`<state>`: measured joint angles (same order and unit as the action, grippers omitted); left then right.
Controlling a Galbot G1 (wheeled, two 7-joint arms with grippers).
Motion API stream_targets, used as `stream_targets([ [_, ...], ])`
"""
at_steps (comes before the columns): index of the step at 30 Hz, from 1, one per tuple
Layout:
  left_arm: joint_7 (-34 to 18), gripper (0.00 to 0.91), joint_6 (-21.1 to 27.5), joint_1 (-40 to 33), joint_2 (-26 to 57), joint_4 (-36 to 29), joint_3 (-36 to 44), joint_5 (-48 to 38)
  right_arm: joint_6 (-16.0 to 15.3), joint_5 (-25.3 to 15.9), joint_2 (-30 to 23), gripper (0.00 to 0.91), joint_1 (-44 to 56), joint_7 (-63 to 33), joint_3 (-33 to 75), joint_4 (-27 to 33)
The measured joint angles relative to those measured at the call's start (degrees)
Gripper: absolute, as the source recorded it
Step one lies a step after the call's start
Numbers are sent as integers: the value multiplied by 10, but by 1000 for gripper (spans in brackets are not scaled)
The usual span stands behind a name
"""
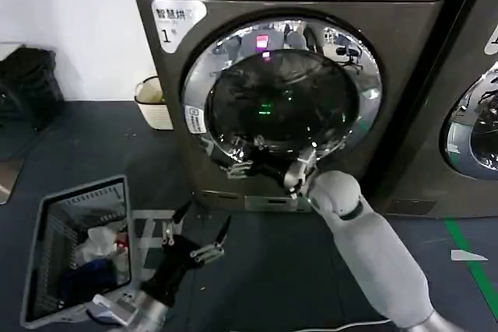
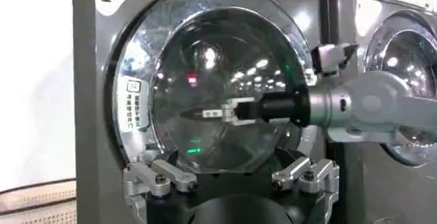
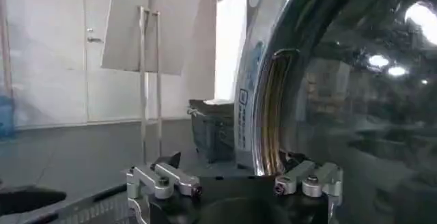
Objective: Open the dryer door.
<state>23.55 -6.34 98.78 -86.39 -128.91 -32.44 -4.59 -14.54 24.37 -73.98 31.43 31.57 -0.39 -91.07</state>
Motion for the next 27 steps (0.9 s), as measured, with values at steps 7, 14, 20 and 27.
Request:
stream_targets([
  [7,0,907,-7,10,-3,-2,-1,8,12,-8,-27,907,-21,-8,-12,40],
  [14,-2,907,-14,11,-6,-2,0,13,19,-21,-52,907,-38,-10,-17,83],
  [20,-2,907,-17,11,-6,-1,0,13,21,-21,-61,907,-49,-5,-28,105],
  [27,-3,907,-23,12,-7,1,1,17,22,-16,-68,907,-65,9,-37,131],
])
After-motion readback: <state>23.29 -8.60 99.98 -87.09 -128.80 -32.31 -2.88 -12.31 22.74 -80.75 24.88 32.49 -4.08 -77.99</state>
